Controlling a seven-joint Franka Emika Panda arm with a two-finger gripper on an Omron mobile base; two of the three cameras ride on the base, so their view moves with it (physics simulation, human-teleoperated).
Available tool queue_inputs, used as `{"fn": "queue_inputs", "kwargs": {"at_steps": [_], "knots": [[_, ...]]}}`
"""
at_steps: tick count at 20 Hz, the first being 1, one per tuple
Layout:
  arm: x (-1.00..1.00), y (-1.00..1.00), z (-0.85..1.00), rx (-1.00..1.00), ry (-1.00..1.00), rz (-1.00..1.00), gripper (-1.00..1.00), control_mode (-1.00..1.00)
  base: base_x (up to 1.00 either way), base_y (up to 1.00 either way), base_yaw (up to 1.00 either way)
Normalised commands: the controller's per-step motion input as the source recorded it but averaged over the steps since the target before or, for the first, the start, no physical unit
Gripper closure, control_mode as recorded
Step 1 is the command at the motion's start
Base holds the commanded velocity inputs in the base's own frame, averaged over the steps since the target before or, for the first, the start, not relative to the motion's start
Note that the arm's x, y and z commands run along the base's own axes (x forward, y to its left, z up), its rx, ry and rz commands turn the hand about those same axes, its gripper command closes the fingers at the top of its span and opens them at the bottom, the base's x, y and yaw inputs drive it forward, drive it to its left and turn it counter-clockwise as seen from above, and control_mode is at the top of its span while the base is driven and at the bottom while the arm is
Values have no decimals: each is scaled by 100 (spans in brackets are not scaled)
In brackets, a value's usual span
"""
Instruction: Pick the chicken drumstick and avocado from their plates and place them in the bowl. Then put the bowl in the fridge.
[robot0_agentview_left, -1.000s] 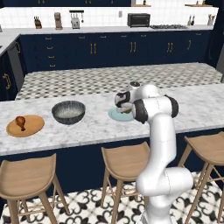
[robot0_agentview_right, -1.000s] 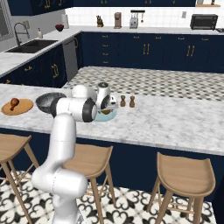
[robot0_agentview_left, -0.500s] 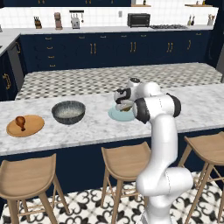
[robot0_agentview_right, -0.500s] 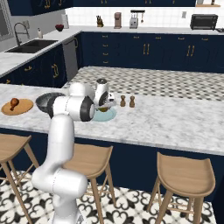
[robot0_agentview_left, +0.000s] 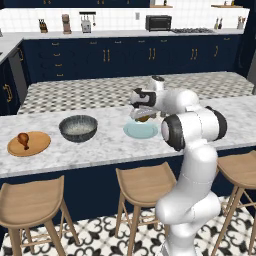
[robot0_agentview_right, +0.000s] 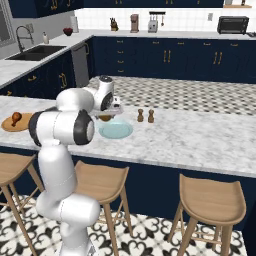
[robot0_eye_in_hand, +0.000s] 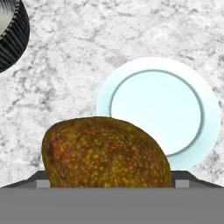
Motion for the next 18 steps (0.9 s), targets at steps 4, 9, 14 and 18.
{"fn": "queue_inputs", "kwargs": {"at_steps": [4,9,14,18], "knots": [[-48,70,53,4,2,-2,100,-100,0,0,0],[3,95,30,0,13,0,100,-100,0,0,0],[9,100,15,-2,11,0,100,-100,0,0,0],[36,100,-2,-5,0,-2,100,-100,0,0,0]]}}
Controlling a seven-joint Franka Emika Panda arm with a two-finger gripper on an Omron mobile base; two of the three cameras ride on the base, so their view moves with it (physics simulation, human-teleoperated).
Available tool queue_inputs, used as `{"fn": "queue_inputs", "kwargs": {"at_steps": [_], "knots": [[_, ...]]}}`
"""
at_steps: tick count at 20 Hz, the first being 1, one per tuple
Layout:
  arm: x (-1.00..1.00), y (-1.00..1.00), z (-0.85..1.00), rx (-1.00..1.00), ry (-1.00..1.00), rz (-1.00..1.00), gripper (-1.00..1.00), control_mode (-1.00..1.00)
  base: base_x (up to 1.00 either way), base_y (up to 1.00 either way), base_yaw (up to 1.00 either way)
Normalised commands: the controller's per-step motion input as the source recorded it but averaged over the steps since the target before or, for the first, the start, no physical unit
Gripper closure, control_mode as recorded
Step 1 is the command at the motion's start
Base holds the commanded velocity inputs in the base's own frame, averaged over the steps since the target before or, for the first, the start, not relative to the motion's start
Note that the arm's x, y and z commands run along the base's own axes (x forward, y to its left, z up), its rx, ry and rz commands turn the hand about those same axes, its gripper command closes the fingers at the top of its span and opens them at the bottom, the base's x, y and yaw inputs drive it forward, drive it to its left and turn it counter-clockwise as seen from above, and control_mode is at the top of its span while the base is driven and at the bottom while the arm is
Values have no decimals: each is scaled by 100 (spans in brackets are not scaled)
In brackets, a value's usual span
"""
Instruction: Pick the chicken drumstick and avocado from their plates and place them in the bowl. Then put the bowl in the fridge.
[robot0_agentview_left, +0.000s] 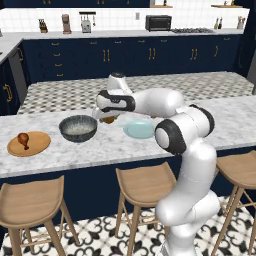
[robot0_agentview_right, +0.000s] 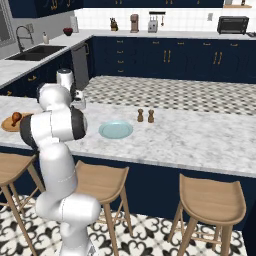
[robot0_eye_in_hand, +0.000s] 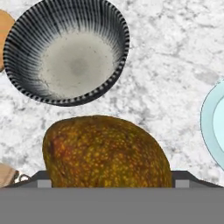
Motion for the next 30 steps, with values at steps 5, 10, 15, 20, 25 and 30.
{"fn": "queue_inputs", "kwargs": {"at_steps": [5,10,15,20,25,30], "knots": [[82,98,-23,-2,0,-5,100,-100,0,0,0],[72,53,-40,0,1,-2,100,-100,0,0,0],[42,15,-34,0,8,-1,100,-100,0,0,0],[21,-3,-47,0,11,0,100,-100,0,0,0],[4,2,-78,0,1,0,-100,-100,0,0,0],[-10,-4,3,0,-10,0,-100,-100,0,0,0]]}}
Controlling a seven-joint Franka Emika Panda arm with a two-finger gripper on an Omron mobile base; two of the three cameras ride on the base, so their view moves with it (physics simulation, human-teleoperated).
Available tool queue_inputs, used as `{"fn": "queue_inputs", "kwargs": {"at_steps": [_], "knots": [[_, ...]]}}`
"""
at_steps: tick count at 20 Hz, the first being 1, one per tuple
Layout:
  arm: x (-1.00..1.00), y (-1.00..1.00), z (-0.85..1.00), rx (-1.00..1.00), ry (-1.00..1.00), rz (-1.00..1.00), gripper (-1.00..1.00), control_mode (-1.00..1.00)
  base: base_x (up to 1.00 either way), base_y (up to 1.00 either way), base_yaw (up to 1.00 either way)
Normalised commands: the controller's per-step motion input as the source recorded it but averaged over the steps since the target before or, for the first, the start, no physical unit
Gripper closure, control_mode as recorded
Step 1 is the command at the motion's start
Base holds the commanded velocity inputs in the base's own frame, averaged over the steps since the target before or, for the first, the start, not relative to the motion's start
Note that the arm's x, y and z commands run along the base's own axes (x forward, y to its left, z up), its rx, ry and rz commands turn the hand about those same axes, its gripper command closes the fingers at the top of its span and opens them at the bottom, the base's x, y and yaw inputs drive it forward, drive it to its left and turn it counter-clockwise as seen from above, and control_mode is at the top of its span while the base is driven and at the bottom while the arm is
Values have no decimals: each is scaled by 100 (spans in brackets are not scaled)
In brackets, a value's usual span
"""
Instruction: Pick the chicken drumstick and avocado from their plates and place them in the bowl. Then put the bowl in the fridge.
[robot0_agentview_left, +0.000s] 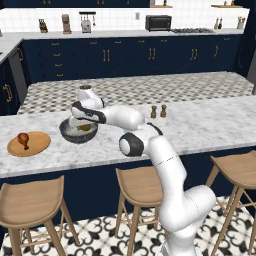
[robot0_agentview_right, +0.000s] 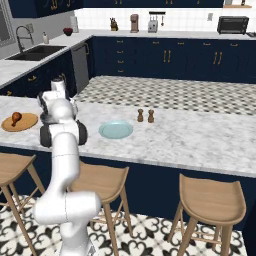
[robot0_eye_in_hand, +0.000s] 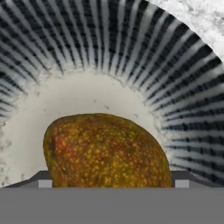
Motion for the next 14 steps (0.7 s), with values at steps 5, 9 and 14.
{"fn": "queue_inputs", "kwargs": {"at_steps": [5,9,14], "knots": [[-84,-13,-1,7,-27,-1,-100,-100,0,0,0],[-96,-21,-29,20,-59,0,-100,-100,0,0,0],[-93,-11,23,16,-47,-2,-100,-100,0,0,0]]}}
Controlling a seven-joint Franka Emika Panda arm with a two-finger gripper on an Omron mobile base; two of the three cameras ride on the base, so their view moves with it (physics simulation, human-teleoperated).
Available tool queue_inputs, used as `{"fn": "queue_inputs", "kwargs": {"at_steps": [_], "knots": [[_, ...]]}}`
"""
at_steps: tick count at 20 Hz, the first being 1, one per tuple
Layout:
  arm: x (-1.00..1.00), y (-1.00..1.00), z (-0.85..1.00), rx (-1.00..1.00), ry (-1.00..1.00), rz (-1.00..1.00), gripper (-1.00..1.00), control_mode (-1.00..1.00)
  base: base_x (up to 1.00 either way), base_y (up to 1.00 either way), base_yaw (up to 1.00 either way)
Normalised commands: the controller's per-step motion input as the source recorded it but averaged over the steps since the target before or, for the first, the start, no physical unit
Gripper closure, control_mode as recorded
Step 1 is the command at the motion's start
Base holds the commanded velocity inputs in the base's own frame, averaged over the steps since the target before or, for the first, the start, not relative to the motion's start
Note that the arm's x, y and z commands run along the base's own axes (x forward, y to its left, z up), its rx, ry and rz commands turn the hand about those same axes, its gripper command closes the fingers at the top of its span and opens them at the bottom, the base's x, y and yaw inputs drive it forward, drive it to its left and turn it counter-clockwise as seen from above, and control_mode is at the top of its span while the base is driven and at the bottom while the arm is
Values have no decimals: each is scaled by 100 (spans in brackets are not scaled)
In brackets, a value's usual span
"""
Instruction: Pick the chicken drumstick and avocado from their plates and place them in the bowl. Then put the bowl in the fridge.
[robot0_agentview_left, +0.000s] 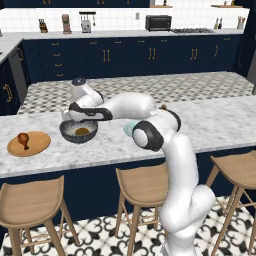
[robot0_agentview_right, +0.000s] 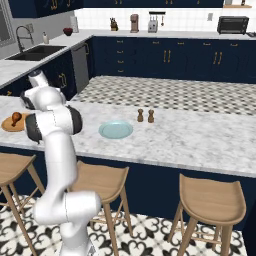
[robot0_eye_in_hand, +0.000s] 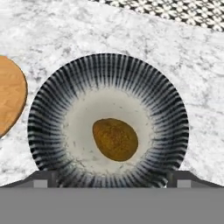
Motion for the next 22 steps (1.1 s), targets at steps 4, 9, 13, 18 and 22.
{"fn": "queue_inputs", "kwargs": {"at_steps": [4,9,13,18,22], "knots": [[-83,-78,53,8,-4,-4,-100,-100,0,0,0],[-80,-100,89,4,8,-7,-100,-100,0,0,0],[-55,-100,63,-1,19,-4,-100,-100,0,0,0],[-41,-100,5,-1,20,-5,-100,-100,0,0,0],[-59,-85,21,0,0,-21,-100,-100,0,0,0]]}}
